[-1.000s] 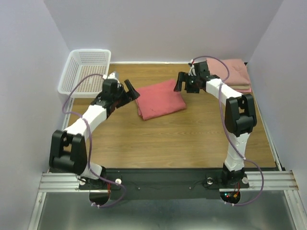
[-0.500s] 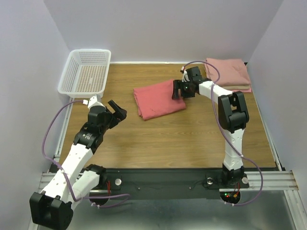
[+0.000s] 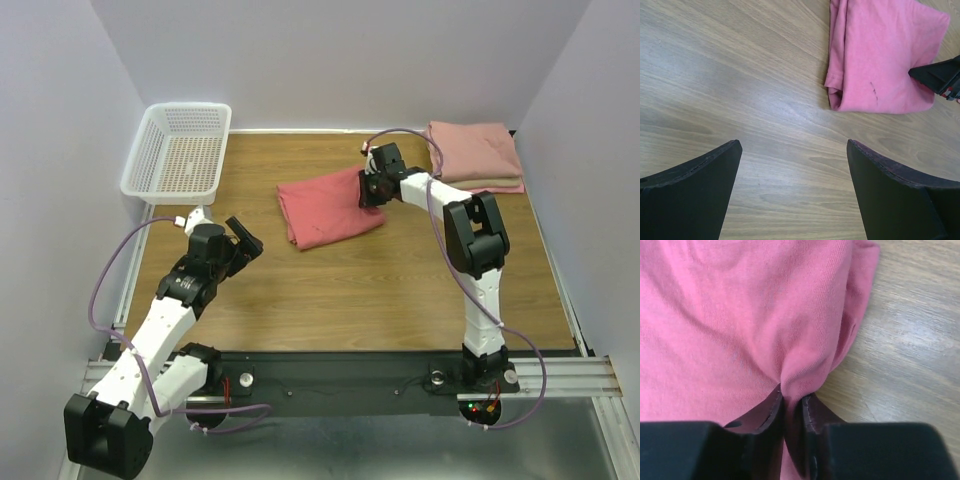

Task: Fold and stack the t-shirts
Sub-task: Neatly place the folded tshirt to the corner

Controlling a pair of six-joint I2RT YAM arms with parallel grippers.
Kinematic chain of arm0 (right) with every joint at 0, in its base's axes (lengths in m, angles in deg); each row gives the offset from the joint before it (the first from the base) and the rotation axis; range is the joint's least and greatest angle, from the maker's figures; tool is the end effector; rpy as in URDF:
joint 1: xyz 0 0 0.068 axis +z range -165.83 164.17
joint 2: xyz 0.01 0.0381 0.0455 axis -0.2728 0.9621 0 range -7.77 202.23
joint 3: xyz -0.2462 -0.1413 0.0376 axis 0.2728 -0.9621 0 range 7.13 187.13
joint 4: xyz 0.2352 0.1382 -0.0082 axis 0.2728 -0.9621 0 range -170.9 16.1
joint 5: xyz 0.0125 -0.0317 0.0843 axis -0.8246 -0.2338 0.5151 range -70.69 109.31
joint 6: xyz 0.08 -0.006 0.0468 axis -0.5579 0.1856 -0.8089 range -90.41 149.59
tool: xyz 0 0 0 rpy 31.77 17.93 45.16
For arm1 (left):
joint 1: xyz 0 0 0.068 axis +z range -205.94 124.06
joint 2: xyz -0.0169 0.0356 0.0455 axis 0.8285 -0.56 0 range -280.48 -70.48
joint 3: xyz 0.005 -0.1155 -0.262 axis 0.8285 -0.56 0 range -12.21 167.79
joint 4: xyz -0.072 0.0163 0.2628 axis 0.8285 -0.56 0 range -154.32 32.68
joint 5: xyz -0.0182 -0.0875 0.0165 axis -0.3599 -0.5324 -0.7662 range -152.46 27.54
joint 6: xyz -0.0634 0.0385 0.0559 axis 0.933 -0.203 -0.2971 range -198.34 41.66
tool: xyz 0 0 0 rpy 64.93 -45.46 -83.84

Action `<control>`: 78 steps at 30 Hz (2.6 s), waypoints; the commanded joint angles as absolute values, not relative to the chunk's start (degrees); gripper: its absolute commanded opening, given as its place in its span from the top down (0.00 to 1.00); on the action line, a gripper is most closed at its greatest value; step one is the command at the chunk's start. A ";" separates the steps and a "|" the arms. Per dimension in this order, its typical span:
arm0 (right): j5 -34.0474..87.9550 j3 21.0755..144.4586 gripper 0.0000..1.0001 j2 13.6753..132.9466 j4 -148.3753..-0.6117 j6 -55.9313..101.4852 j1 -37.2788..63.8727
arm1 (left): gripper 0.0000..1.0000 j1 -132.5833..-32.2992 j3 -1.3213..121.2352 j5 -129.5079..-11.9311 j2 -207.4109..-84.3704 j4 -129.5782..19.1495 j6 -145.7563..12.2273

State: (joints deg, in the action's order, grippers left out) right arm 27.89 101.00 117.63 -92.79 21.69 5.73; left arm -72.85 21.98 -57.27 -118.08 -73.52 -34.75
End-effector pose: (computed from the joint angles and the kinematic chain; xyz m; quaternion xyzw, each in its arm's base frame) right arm 0.4897 0.2070 0.1360 -0.1367 0.9287 0.1539 0.3086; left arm 0.2255 -0.0607 0.2398 -0.2215 0.8348 -0.2193 0.4537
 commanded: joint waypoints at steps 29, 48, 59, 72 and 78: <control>-14.17 119.98 1.00 112.90 -93.67 52.35 2.37 | 0.02 -72.82 26.37 -50.60 -119.88 -74.19 -36.77; -17.51 133.94 1.00 112.73 -93.67 56.49 -3.87 | 0.02 -72.82 26.99 -49.80 -121.72 -75.69 -36.95; -16.55 140.81 1.00 112.82 -93.67 54.38 -5.55 | 0.02 -72.82 26.99 -49.98 -122.34 -75.60 -36.95; -17.95 138.97 1.00 113.69 -93.67 51.92 -10.11 | 0.02 -72.82 26.99 -50.06 -123.13 -75.25 -37.04; -13.48 136.69 0.99 114.13 -93.67 49.72 -14.41 | 0.02 -72.82 27.43 -51.20 -125.06 -75.25 -37.47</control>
State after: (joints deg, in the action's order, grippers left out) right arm -15.78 137.41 116.10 -97.91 52.05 -11.01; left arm -72.85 24.58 -51.13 -124.31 -76.21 -36.32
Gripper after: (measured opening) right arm 0.187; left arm 0.985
